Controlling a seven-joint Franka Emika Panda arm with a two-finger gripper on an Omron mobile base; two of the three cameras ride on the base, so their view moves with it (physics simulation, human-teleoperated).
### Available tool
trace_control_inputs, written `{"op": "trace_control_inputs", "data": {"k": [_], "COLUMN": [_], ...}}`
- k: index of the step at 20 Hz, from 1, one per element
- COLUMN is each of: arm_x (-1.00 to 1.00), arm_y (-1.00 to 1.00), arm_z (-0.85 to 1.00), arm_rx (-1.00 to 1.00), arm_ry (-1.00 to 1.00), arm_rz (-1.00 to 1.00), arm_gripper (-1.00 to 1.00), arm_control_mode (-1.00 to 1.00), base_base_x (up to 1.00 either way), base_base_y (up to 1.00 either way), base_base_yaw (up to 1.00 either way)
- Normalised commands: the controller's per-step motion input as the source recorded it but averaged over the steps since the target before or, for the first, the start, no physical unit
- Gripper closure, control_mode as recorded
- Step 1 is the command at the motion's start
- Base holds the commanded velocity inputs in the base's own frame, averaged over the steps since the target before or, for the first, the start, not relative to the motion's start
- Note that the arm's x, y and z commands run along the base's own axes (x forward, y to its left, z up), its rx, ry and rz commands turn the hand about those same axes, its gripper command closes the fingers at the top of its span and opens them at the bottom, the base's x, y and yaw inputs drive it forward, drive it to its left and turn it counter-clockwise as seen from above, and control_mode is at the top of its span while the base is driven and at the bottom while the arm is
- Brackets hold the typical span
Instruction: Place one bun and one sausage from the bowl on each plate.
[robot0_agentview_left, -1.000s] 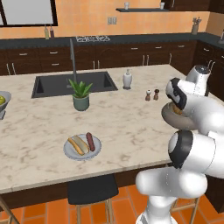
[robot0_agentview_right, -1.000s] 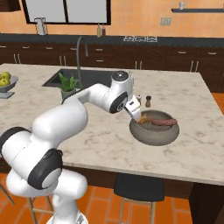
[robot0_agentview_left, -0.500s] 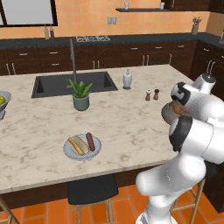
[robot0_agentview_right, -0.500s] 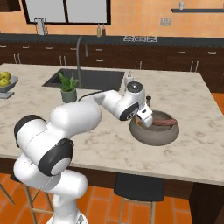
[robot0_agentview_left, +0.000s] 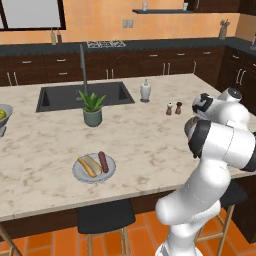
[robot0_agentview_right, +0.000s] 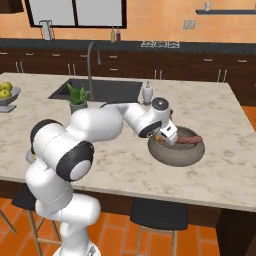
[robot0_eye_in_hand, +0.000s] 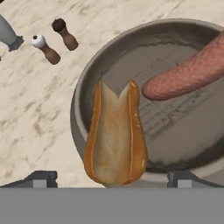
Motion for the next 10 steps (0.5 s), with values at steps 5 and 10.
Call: {"op": "trace_control_inputs", "data": {"k": [5, 10], "arm_x": [0.11, 0.11], "arm_y": [0.0, 0.0], "arm_z": [-0.21, -0.18], "arm_rx": [0.0, 0.0], "arm_ry": [0.0, 0.03], "arm_rz": [0.02, 0.0], "arm_gripper": [-1.0, -1.0], "arm_control_mode": [-1.0, -1.0], "base_base_x": [0.0, 0.0], "base_base_y": [0.0, 0.0], "base_base_yaw": [0.0, 0.0]}}
